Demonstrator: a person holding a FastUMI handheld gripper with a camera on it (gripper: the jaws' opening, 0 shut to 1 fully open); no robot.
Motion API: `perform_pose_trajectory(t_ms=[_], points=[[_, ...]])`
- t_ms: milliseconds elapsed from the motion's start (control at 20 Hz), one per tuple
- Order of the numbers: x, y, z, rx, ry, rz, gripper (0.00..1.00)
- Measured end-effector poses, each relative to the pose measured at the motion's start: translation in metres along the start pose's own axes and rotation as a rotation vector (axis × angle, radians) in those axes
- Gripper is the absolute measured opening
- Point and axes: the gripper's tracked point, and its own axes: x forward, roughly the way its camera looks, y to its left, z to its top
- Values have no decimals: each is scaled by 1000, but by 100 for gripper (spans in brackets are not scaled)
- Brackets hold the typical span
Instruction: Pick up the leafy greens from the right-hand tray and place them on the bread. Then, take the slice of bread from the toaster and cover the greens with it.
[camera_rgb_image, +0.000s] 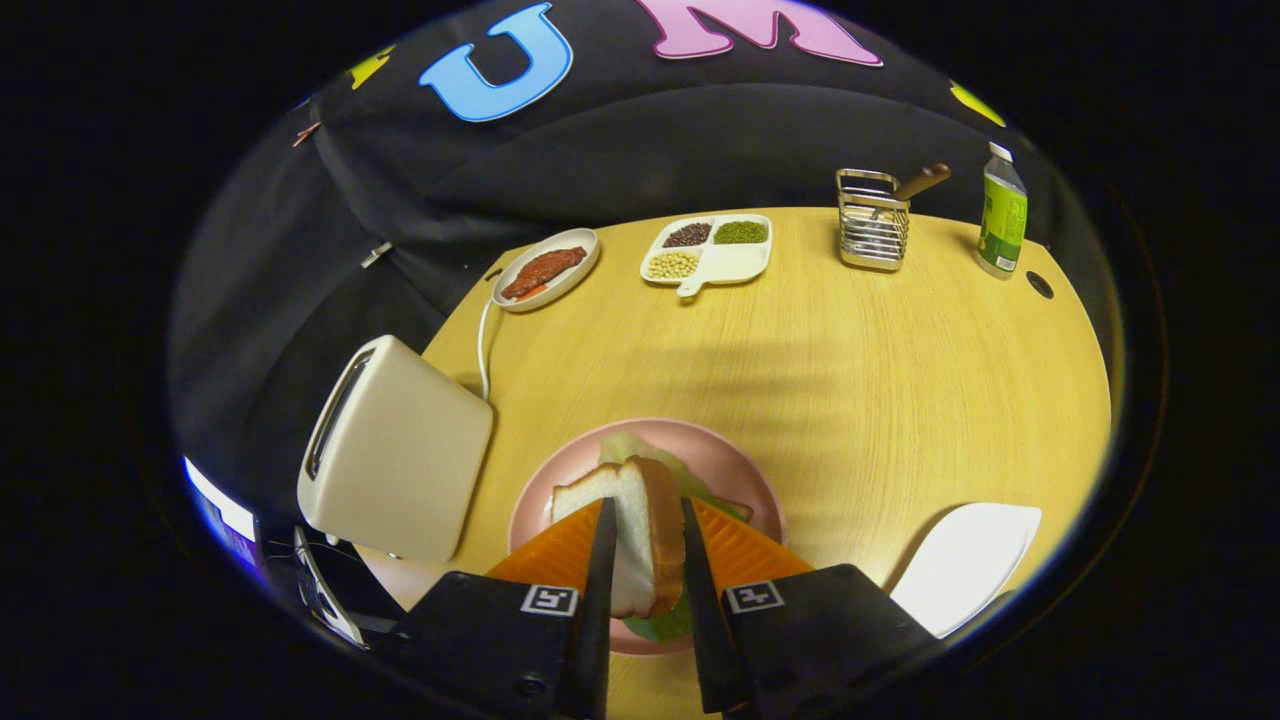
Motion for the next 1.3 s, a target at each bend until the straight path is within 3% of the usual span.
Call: perform_pose_trajectory(t_ms=[200,300,350,450,650,850,1200,1300], points=[[-6,-16,0,-47,-20,-41,47],[-12,-19,2,-59,-35,-44,58],[-16,-20,4,-63,-43,-47,73],[-30,-29,9,-76,-78,-74,92],[-68,-42,24,-164,-193,-138,99],[-118,-46,40,-209,-303,-149,99],[-229,-76,92,-162,-554,-211,98],[-256,-93,106,-129,-608,-264,99]])
